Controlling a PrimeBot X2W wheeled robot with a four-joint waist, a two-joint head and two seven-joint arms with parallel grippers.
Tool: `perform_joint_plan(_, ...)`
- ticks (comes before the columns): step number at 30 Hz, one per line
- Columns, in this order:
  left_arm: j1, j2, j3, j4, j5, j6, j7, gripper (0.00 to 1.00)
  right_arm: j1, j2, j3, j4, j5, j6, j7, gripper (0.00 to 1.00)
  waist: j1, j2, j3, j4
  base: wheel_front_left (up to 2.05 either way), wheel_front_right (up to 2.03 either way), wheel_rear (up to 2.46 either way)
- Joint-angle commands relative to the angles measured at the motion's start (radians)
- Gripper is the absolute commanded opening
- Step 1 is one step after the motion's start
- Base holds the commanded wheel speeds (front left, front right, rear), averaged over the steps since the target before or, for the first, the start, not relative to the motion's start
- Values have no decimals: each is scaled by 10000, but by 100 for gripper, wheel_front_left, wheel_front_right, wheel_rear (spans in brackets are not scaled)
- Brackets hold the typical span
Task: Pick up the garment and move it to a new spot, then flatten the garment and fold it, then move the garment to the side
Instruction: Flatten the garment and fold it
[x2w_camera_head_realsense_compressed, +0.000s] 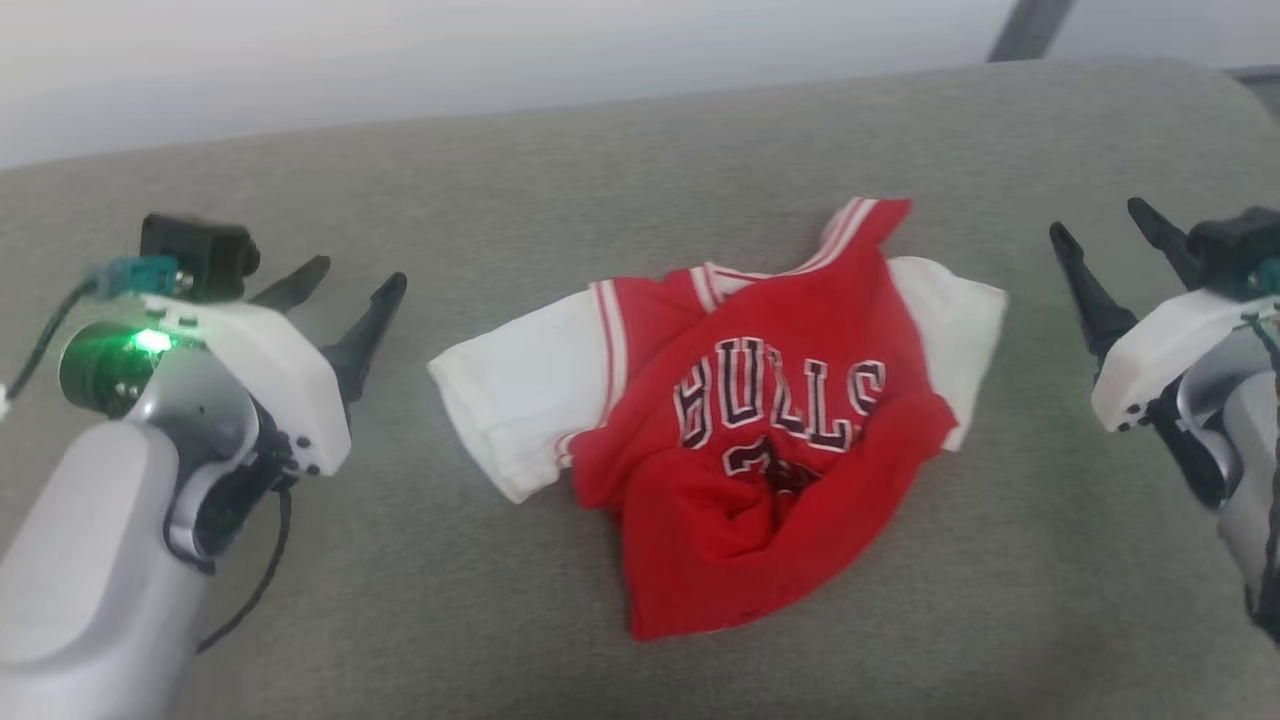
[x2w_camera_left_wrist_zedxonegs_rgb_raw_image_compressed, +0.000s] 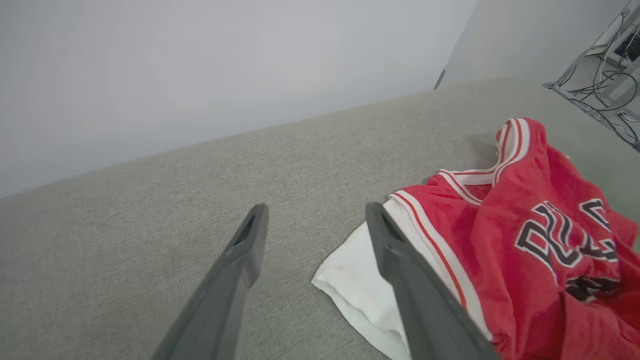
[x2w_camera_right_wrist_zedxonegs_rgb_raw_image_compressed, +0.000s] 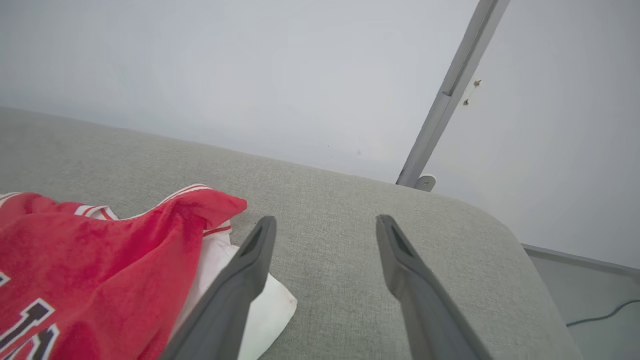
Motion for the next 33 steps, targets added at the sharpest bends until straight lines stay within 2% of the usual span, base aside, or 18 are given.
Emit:
perform_joint_plan(1,-217,65,-53,63,-115,-53,210,100,226,115,-277,-202,-254,-18,-74,100,0,0,-18,-229,0,0,0)
perform_joint_plan(7,-810,161,-450,549,-661,-47,1503,100,1794,906,-2707,-2064,-1647,-18,-79,100,0,0,89,-679,0,0,0)
perform_joint_plan(13,-1246,232,-825,1120,-812,12,2645,100,3196,1917,-4070,-3534,-2807,-18,-80,100,0,0,323,-1053,0,0,0)
perform_joint_plan(22,-1588,258,-1061,2246,-936,236,3609,100,4097,2845,-4688,-5053,-3347,-18,291,100,0,0,730,-1435,0,0,0)
perform_joint_plan(33,-1754,299,-1335,3845,-667,493,4008,100,4315,3122,-5066,-5852,-3566,-18,604,100,0,0,1098,-1569,0,0,0)
